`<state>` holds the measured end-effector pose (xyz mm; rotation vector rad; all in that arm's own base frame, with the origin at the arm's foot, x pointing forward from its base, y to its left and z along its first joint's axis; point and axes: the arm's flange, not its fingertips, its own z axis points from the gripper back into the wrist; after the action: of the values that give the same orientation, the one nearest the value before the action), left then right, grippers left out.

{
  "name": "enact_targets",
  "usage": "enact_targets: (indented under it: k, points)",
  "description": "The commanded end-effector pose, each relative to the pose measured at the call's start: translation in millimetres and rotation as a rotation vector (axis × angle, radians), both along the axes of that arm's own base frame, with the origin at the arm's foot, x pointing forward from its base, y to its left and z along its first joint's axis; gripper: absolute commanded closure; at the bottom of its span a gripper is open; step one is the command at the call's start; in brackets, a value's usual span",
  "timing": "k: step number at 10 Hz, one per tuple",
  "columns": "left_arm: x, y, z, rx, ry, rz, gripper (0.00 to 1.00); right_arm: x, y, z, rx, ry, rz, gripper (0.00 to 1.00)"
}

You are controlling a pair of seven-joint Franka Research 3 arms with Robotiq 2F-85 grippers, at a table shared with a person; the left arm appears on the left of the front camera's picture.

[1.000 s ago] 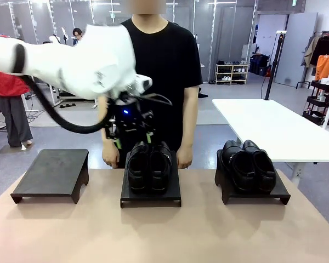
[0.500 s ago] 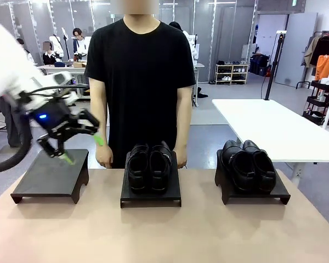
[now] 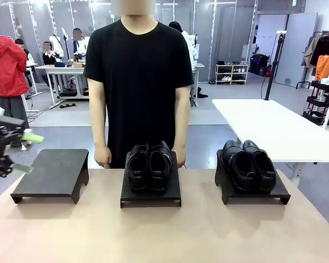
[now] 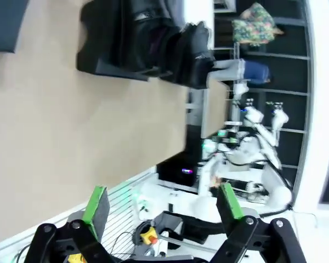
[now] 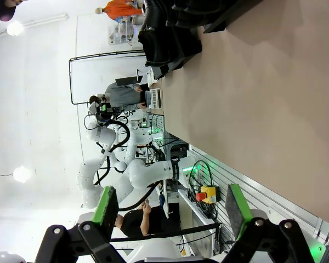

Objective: Place the shoes on the stand as instructed by the person.
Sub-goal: Pick up another pair of Shoes and place it on the Shoes Stand indicated by the person.

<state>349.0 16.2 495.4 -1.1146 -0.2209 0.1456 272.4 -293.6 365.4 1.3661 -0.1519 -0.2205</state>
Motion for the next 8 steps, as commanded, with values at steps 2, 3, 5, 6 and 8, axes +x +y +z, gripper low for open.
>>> enact_targets:
  k: [2, 3, 5, 6, 8]
  points:
    - [-40, 78, -49, -0.241, -0.067, -0.042, 0.00, -4, 2, 2, -0.003, 0.004, 0.007, 0.00]
    - [-53, 107, -64, -0.315, -0.089, -0.048, 0.00, -4, 2, 2, -0.003, 0.004, 0.007, 0.00]
    - [-73, 152, -89, -0.449, -0.129, -0.055, 0.00, -4, 2, 2, -0.003, 0.004, 0.007, 0.00]
    - [-78, 163, -100, -0.471, -0.117, -0.047, 0.00, -4, 2, 2, -0.003, 0.004, 0.007, 0.00]
    - [-85, 177, -107, -0.484, -0.075, -0.068, 0.00, -4, 2, 2, -0.003, 0.004, 0.007, 0.00]
